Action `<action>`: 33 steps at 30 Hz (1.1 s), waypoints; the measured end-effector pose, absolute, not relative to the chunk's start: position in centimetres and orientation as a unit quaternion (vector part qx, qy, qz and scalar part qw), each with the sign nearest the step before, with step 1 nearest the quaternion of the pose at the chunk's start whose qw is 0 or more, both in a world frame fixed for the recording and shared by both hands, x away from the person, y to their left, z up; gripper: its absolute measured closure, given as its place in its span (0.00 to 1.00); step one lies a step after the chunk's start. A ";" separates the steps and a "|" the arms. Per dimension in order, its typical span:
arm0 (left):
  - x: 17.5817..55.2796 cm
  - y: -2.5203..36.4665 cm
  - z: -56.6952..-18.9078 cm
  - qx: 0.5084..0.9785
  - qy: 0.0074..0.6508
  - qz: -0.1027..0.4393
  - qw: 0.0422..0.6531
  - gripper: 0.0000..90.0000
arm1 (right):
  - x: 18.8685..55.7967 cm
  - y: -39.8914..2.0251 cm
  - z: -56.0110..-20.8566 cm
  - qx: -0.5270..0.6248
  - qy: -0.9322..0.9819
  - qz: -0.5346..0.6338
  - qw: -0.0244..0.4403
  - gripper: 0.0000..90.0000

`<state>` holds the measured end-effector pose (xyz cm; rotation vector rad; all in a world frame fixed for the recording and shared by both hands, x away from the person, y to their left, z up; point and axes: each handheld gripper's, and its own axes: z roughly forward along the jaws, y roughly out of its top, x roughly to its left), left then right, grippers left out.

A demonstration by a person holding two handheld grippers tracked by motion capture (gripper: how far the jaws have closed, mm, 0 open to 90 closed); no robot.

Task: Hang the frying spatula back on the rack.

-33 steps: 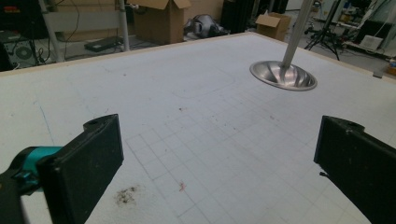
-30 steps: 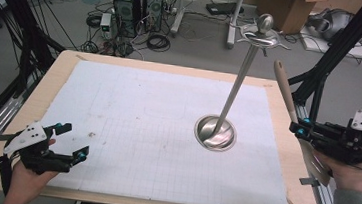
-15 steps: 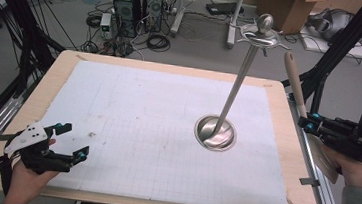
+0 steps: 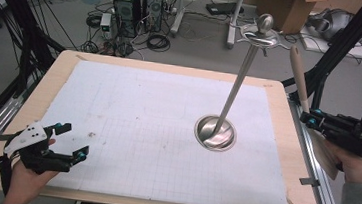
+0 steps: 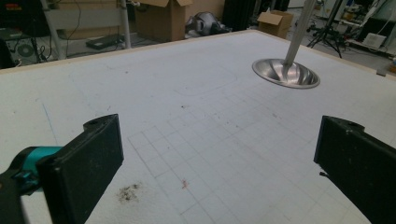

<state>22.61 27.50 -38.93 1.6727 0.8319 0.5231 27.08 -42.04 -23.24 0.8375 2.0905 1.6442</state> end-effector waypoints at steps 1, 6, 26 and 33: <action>22.6 27.5 -38.9 0.711 0.354 0.222 0.566 0.02 | 27.1 -42.1 -23.2 0.298 0.738 0.580 0.175 0.87; 22.6 27.7 -38.9 0.709 0.358 0.229 0.563 0.02 | 27.3 -42.2 -23.3 0.303 0.732 0.586 0.171 0.87; 22.6 27.7 -38.9 0.706 0.359 0.234 0.564 0.02 | 27.9 -41.9 -23.7 0.306 0.731 0.590 0.150 0.87; 22.6 27.8 -38.9 0.706 0.360 0.234 0.564 0.02 | 28.1 -41.8 -24.0 0.307 0.731 0.591 0.148 0.87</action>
